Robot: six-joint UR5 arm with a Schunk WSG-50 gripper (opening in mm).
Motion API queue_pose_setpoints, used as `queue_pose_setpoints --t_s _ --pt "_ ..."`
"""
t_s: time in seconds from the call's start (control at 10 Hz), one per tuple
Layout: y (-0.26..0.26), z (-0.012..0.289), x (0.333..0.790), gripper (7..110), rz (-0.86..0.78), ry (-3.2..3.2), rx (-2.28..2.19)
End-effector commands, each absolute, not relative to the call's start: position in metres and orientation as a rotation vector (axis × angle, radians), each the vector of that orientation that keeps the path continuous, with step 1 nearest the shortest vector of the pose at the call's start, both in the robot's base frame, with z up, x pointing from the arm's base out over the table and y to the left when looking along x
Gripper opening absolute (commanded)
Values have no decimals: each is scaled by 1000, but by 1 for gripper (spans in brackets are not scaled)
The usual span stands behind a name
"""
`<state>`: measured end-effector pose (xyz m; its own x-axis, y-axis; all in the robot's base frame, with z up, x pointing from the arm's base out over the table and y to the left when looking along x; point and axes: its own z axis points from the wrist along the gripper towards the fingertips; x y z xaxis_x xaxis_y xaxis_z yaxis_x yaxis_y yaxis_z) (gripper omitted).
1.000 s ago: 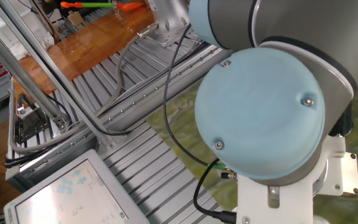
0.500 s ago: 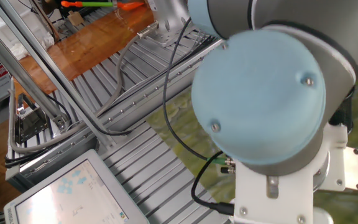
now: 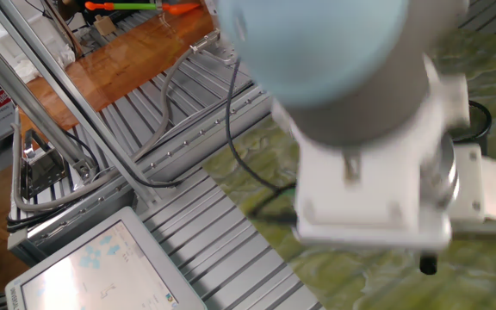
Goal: Put the pen into the pen holder
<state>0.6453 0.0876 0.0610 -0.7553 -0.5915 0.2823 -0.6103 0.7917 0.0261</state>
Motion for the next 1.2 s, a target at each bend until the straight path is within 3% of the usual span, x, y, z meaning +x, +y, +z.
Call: queue_pose_setpoints --t_s 0.0,0.5,1.1 --pt "109 107 663 7 -95 -2909 994" --pt "133 156 721 7 -292 -3301 988" --pt "125 180 679 7 -389 -3344 822"
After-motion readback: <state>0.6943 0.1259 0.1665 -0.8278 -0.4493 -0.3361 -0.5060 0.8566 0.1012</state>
